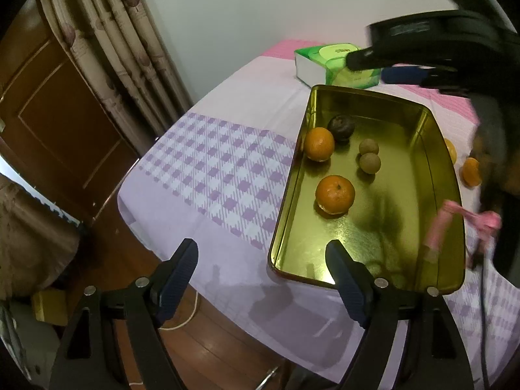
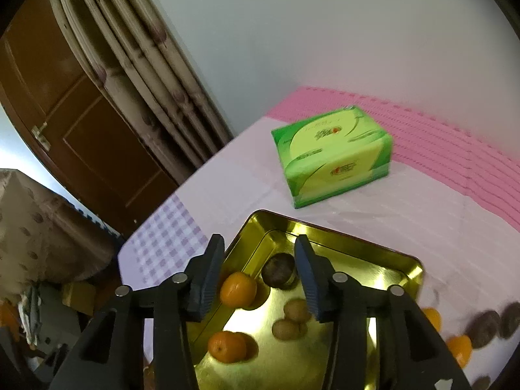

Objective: Organize fruits
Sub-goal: 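Carry the brown fruit into the tin tray and open the right gripper, then withdraw both grippers from the tray toward the remaining fruits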

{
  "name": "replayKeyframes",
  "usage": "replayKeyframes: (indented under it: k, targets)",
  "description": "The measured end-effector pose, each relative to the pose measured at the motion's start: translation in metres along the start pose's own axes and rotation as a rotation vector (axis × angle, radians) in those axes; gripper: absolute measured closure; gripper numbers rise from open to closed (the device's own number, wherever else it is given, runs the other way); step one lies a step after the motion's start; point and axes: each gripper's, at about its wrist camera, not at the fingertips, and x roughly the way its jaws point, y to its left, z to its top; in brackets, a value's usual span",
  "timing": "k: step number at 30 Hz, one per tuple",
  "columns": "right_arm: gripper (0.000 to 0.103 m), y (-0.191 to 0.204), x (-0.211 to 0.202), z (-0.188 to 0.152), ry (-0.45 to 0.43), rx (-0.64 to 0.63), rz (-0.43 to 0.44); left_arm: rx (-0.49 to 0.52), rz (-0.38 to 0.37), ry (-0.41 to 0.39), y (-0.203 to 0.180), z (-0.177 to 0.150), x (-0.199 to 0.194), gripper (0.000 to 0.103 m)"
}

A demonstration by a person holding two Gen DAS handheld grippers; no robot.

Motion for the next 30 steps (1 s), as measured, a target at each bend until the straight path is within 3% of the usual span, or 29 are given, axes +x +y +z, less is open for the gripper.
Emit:
replayKeyframes:
  k: [5, 8, 14, 17, 22, 26, 30]
  targets:
    - [0.05, -0.013, -0.048, -0.02, -0.062, 0.026, -0.005, 0.023, 0.019, -0.026, -0.005, 0.0, -0.005, 0.019]
    - [0.048, -0.018, -0.077, -0.042, -0.087, 0.007, -0.052, 0.039, 0.026, -0.038, -0.008, -0.001, -0.009, 0.018]
    - [0.041, -0.051, -0.143, -0.101, -0.137, -0.019, -0.225, 0.071, 0.043, -0.062, -0.015, -0.005, -0.015, 0.017]
    - [0.039, -0.082, -0.17, -0.134, -0.125, -0.023, -0.391, 0.096, 0.049, -0.074, -0.021, -0.006, -0.017, 0.017]
    - [0.038, -0.139, -0.205, -0.178, -0.109, 0.074, -0.558, 0.151, 0.05, -0.108, -0.034, -0.01, -0.024, 0.016]
    - [0.038, -0.182, -0.219, -0.206, -0.08, 0.153, -0.643, 0.209, 0.025, -0.158, -0.046, -0.013, -0.033, 0.015]
    - [0.038, -0.21, -0.227, -0.226, -0.074, 0.209, -0.674, 0.263, -0.024, -0.205, -0.058, -0.016, -0.046, 0.015]
